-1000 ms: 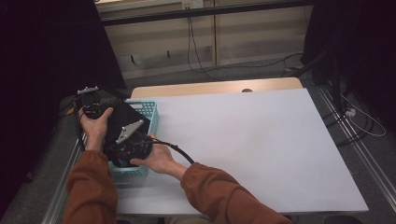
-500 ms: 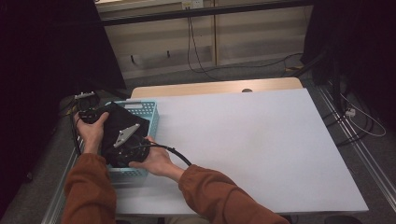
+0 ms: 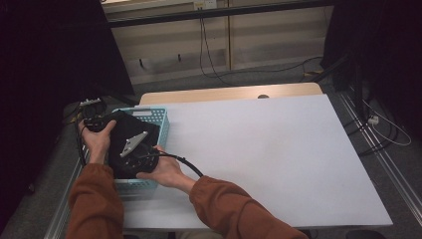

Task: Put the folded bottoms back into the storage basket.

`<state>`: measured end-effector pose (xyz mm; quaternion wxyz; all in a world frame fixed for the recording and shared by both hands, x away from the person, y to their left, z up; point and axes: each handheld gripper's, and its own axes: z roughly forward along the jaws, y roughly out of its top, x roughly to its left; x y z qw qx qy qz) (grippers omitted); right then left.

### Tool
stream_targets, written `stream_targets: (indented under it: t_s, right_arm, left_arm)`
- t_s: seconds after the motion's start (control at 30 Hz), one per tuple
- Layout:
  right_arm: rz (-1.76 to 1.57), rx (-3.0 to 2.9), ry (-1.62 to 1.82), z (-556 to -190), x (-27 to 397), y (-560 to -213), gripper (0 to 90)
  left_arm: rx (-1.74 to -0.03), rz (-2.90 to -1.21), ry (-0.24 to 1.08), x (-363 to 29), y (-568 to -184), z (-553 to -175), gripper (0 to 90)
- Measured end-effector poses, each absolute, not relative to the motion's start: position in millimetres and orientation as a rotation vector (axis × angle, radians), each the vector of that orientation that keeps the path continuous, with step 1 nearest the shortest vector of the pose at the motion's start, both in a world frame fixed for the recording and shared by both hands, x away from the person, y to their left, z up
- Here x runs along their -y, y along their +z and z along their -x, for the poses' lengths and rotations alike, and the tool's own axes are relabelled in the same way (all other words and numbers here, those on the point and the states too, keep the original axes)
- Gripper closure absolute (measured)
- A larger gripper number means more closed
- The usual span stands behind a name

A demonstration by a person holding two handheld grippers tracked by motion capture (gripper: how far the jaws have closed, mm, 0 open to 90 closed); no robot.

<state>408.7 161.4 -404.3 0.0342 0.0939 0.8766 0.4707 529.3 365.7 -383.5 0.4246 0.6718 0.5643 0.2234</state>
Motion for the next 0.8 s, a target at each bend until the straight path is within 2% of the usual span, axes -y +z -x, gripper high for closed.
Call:
stream_targets:
  t_s: [0.07,0.1,0.13,0.2,0.33,0.63,0.8]
  right_arm:
    - [-0.296,-2.705,1.439,-408.8,-161.2,-403.5,68.8]
    - [-0.303,-2.705,1.441,-409.0,-160.4,-402.7,67.4]
    - [-0.309,-2.705,1.447,-409.8,-159.4,-401.9,64.4]
    - [-0.318,-2.704,1.453,-410.8,-157.8,-401.0,60.3]
    - [-0.343,-2.705,1.450,-412.5,-152.5,-398.2,56.0]
    - [-0.407,-2.683,1.478,-419.5,-133.4,-396.8,46.2]
    - [-0.434,-2.664,1.498,-420.1,-124.0,-395.3,35.2]
  left_arm:
    - [-1.421,-1.667,0.569,-366.7,-382.7,-529.0,58.4]
    - [-1.435,-1.667,0.585,-366.4,-381.8,-528.7,48.6]
    - [-1.429,-1.669,0.588,-366.3,-381.5,-528.3,43.4]
    - [-1.416,-1.678,0.591,-365.9,-380.1,-527.3,41.8]
    - [-1.419,-1.684,0.614,-365.1,-376.6,-524.3,24.3]
    - [-1.348,-1.687,0.623,-362.2,-363.5,-509.3,7.4]
    - [-1.294,-1.724,0.647,-356.9,-359.2,-497.7,4.8]
